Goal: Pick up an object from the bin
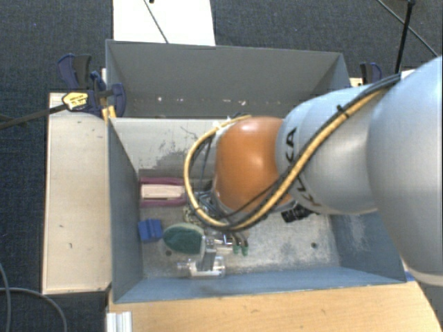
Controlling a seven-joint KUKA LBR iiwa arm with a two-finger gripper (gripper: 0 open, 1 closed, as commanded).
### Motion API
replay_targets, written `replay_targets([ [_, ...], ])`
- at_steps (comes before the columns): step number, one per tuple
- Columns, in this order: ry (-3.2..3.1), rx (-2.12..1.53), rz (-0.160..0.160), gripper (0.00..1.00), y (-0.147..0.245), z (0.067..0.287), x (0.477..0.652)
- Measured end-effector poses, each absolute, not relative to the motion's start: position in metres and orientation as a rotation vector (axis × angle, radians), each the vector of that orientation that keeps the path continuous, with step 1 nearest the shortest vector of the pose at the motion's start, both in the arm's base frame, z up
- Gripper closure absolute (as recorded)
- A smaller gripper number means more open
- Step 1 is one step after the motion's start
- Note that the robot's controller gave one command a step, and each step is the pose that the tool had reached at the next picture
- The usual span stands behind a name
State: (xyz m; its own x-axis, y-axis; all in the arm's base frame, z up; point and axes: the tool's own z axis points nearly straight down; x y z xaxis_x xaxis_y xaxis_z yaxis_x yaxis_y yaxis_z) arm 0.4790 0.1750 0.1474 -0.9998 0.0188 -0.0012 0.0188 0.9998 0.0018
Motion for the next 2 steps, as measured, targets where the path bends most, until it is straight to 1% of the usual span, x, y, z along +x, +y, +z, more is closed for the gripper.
replay_targets([
  [1, 3.124, 0.222, 0.013, 0.0, 0.1702, 0.0768, 0.488],
  [2, 3.105, 0.232, 0.019, 1.0, 0.1695, 0.0821, 0.4937],
])
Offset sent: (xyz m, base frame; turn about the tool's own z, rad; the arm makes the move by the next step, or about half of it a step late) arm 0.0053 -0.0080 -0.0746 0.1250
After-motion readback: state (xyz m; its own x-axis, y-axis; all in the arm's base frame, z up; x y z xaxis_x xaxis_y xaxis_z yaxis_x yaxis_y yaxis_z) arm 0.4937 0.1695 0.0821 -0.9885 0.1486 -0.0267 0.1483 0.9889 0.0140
